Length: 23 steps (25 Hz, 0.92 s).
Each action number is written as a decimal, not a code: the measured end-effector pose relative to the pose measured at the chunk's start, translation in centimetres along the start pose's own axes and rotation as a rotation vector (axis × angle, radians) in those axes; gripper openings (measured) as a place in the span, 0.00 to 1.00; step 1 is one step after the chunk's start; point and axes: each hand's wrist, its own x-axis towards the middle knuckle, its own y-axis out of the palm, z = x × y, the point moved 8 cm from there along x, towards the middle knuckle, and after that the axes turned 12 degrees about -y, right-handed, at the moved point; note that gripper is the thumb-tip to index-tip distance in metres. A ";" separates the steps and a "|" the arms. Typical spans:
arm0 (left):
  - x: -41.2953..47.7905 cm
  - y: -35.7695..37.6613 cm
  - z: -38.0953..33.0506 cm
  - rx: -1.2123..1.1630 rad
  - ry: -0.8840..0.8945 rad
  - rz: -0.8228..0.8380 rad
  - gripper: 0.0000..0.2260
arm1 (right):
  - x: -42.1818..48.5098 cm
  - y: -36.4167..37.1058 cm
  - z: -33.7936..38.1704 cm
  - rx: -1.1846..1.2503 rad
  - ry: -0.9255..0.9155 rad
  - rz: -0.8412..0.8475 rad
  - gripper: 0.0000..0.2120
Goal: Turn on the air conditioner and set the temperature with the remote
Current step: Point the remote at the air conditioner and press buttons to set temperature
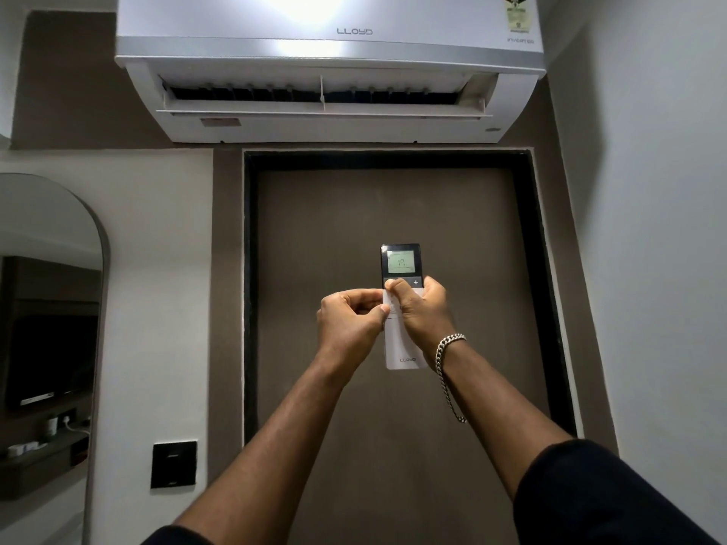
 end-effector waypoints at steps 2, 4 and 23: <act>0.1 -0.1 0.1 0.001 -0.007 -0.002 0.10 | -0.1 0.1 0.0 -0.003 0.000 0.008 0.07; 0.0 -0.1 0.0 0.008 -0.008 -0.001 0.10 | -0.2 0.1 0.0 -0.002 0.004 0.010 0.07; -0.3 -0.2 0.2 -0.025 -0.041 -0.003 0.09 | -0.4 0.4 0.2 -0.032 0.031 0.087 0.08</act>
